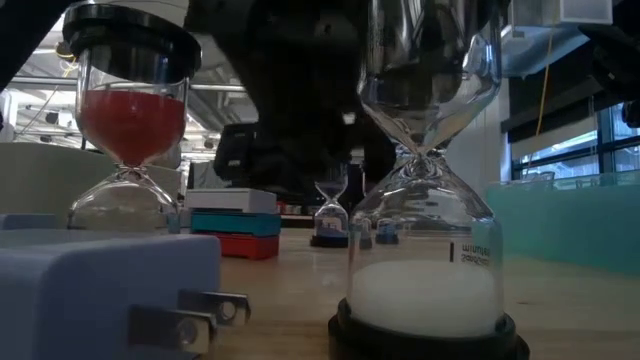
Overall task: Pick & Place Office items
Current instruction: Put the the bottom blue hourglass into the gray bin
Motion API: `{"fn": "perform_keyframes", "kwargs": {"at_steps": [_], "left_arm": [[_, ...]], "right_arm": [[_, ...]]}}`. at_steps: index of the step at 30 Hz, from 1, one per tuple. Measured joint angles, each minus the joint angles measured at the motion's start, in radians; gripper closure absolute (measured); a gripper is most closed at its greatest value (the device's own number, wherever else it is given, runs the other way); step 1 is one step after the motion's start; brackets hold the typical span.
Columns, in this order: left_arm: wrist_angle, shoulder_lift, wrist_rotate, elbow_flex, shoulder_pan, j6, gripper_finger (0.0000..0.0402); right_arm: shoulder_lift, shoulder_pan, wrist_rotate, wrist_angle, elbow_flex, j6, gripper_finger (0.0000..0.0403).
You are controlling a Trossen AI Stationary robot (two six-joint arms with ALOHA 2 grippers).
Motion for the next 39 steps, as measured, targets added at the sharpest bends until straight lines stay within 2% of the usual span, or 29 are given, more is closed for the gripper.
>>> {"fn": "perform_keyframes", "kwargs": {"at_steps": [7, 13, 16, 21, 24, 27, 29, 39], "left_arm": [[-0.208, 0.000, 0.119, 0.133, 0.000, -0.121, 0.0082], [-0.284, -0.001, 0.278, 0.279, 0.016, -0.098, 0.0086], [-0.275, -0.022, 0.426, 0.339, 0.044, 0.054, 0.0094], [-0.230, -0.077, 0.737, 0.412, 0.133, 0.449, 0.0112], [-0.204, -0.108, 0.917, 0.414, 0.186, 0.668, 0.0123], [-0.202, -0.148, 1.066, 0.412, 0.234, 0.789, 0.0130], [-0.203, -0.162, 1.137, 0.413, 0.258, 0.804, 0.0131], [-0.244, -0.178, 1.162, 0.412, 0.309, 0.685, 0.0121]], "right_arm": [[0.000, 0.000, 0.000, 0.000, 0.000, 0.000, 0.0003], [0.000, 0.000, 0.000, 0.000, 0.000, 0.000, 0.0003], [0.000, 0.000, 0.000, 0.000, 0.000, 0.000, 0.0003], [0.000, 0.000, 0.000, 0.000, 0.000, 0.000, 0.0003], [0.000, 0.000, 0.000, 0.000, 0.000, 0.000, 0.0003], [0.000, 0.000, 0.000, 0.000, 0.000, 0.000, 0.0003], [0.000, 0.000, 0.000, 0.000, 0.000, 0.000, 0.0003], [0.000, 0.000, 0.000, 0.000, 0.000, 0.000, 0.0003]]}}
